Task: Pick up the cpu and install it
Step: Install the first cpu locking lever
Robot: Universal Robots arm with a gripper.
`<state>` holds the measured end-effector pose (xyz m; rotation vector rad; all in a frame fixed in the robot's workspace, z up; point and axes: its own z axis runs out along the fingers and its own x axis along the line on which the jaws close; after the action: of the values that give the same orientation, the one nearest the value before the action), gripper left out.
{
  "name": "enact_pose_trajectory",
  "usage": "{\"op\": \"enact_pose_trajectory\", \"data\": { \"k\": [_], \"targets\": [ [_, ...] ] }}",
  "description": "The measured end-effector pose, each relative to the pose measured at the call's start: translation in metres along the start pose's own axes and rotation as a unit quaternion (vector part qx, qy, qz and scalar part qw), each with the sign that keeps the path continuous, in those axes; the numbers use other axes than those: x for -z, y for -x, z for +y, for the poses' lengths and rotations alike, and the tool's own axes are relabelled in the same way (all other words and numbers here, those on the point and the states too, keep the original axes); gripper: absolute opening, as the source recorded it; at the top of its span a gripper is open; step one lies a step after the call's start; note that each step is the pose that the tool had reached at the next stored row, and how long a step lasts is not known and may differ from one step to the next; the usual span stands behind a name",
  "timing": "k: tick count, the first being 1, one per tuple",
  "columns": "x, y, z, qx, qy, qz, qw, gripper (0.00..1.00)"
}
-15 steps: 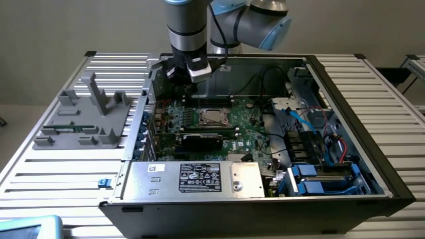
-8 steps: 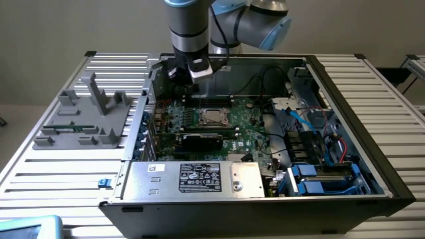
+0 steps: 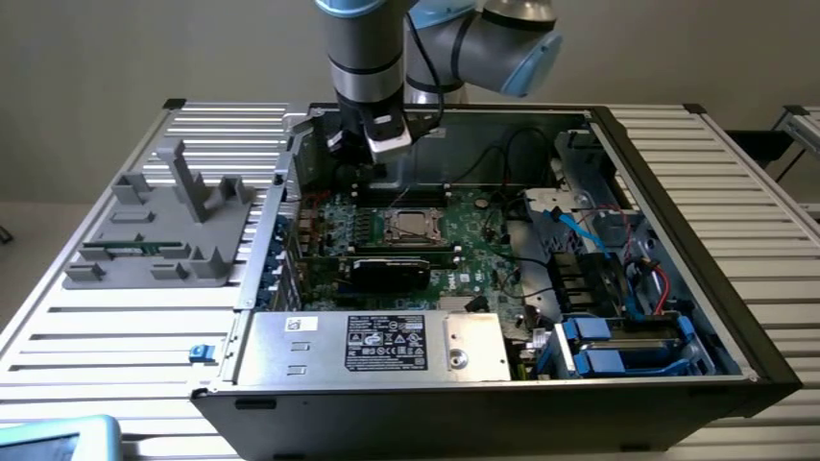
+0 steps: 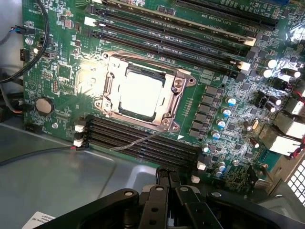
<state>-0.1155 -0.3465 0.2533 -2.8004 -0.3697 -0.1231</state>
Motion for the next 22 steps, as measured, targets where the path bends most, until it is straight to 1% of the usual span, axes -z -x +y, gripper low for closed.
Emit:
{"op": "enact_pose_trajectory", "data": {
  "k": [3, 4, 6, 8, 11, 14, 19, 20, 21, 22],
  "targets": [
    [0.0, 0.0, 0.0001, -0.001, 0.0, 0.0004, 1.0, 0.12],
    [0.0001, 0.0, 0.0002, -0.006, 0.0004, 0.0019, 1.0, 0.12],
    [-0.0006, 0.0, 0.0003, -0.02, 0.0015, 0.0066, 0.9998, 0.12],
    [-0.0015, 0.0, 0.0006, -0.036, 0.0037, 0.0116, 0.9993, 0.12],
    [-0.0037, 0.001, 0.0013, -0.062, 0.007, 0.0196, 0.9979, 0.12],
    [-0.0063, 0.001, 0.0021, -0.084, 0.0099, 0.0264, 0.9961, 0.12],
    [-0.0103, 0.001, 0.0033, -0.115, 0.0139, 0.0358, 0.9926, 0.12],
    [-0.0112, 0.002, 0.0036, -0.119, 0.0142, 0.0371, 0.9921, 0.12],
    [-0.0121, 0.002, 0.0039, -0.122, 0.0139, 0.0382, 0.9917, 0.12],
    [-0.013, 0.002, 0.0042, -0.125, 0.0127, 0.0391, 0.9913, 0.12]
  ]
}}
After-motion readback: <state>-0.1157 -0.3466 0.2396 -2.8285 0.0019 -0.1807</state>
